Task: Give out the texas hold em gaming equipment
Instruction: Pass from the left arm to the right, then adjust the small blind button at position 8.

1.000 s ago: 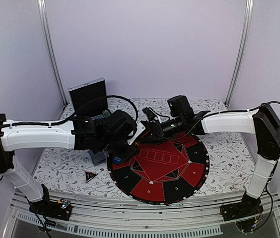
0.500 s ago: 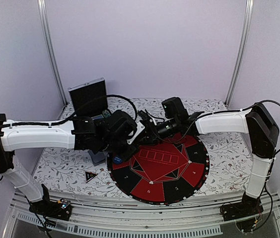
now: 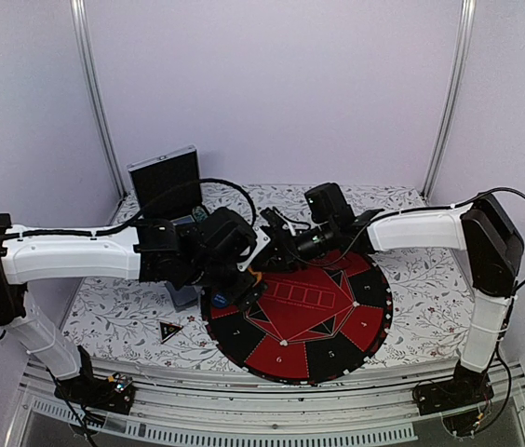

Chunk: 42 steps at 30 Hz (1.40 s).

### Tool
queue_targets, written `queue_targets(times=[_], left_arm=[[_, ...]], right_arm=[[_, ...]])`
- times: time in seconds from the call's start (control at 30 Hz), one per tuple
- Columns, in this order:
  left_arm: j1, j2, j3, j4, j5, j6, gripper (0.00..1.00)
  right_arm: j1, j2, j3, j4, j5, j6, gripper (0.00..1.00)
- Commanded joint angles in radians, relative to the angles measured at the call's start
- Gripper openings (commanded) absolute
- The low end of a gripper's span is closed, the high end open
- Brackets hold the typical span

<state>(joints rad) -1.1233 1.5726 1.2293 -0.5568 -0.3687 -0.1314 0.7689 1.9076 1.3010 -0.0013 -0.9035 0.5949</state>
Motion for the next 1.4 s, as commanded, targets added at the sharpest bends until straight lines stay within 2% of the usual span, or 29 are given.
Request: queue_targets(times=[0.0,0.27,0.37,0.53,0.8,1.0,1.37], left_arm=[[-0.006,-0.013,-0.016,0.014,-0.005,-0.014,0.98],[0.015,-0.055,-0.066,0.044,0.020,-0.030,0.98],[0.070,-0.068,-0.099,0.045,0.048,-0.060,0.98],[0.179,-0.093,-0.149,0.041,0.072,-0.111,0.98],[0.239,-0.148,-0.201,0.019,0.055,-0.122,0.98],[0.264,-0.194,-0.259,0.024,0.052,-0.128,0.98],[0.286,-0.205,-0.262,0.026,0.053,-0.118,0.98]], right_arm=[[-0.071,-0.082,-0.062,-0.064,0.037,-0.053,0.02],[-0.276,-0.262,-0.336,-0.278,0.112,-0.169,0.02],[-0.365,-0.333,-0.459,-0.335,0.132,-0.197,0.02],[-0.415,-0.379,-0.580,-0.396,0.174,-0.225,0.02],[-0.442,-0.314,-0.588,-0.417,0.212,-0.241,0.02],[-0.442,-0.343,-0.603,-0.480,0.233,-0.240,0.02],[-0.446,-0.374,-0.603,-0.548,0.294,-0.239,0.02]])
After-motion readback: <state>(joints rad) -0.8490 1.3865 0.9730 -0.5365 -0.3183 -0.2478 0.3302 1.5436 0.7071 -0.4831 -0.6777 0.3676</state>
